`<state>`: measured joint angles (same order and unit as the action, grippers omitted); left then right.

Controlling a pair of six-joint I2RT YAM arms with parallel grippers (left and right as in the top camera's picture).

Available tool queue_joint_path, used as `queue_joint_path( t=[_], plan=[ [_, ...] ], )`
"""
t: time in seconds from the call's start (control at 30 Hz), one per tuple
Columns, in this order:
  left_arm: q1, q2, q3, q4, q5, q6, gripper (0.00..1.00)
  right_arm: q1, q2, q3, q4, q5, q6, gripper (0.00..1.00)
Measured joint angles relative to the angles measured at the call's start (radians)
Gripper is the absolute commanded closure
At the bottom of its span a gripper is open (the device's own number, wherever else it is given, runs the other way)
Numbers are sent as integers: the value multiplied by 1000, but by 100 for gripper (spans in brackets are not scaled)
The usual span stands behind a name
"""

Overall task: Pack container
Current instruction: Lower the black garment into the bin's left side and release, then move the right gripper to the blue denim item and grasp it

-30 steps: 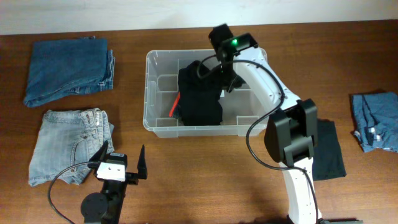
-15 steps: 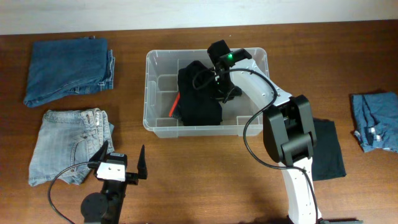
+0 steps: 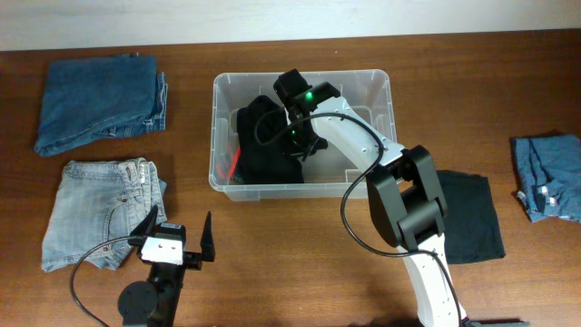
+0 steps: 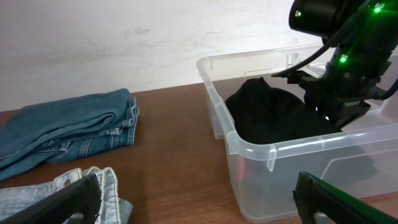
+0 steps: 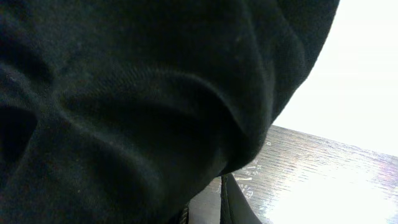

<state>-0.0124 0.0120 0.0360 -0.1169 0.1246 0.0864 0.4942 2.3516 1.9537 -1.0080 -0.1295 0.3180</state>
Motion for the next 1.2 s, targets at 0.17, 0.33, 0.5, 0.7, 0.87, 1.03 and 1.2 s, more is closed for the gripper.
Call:
queue_joint_path(
  t=[0.17,0.33,0.5,0.7,0.87,1.03,1.2],
  plan=[
    [0,0,0,0,0,0,1,-1,0,0,-5,16,2,79],
    [0,0,0,0,0,0,1,-5,0,16,-64,42,4,73],
    [0,0,0,0,0,0,0,-13,-15,111,-180,102,7,38],
    [0,0,0,0,0,0,1,-56,-147,295,-339,140,-11,6],
    [0,0,0,0,0,0,1,-195,-329,438,-586,198,-24,1],
    [0,0,0,0,0,0,1,-430,-489,427,-684,198,-52,1],
    [0,0,0,0,0,0,1,-607,-615,237,-685,156,-86,1]
  ],
)
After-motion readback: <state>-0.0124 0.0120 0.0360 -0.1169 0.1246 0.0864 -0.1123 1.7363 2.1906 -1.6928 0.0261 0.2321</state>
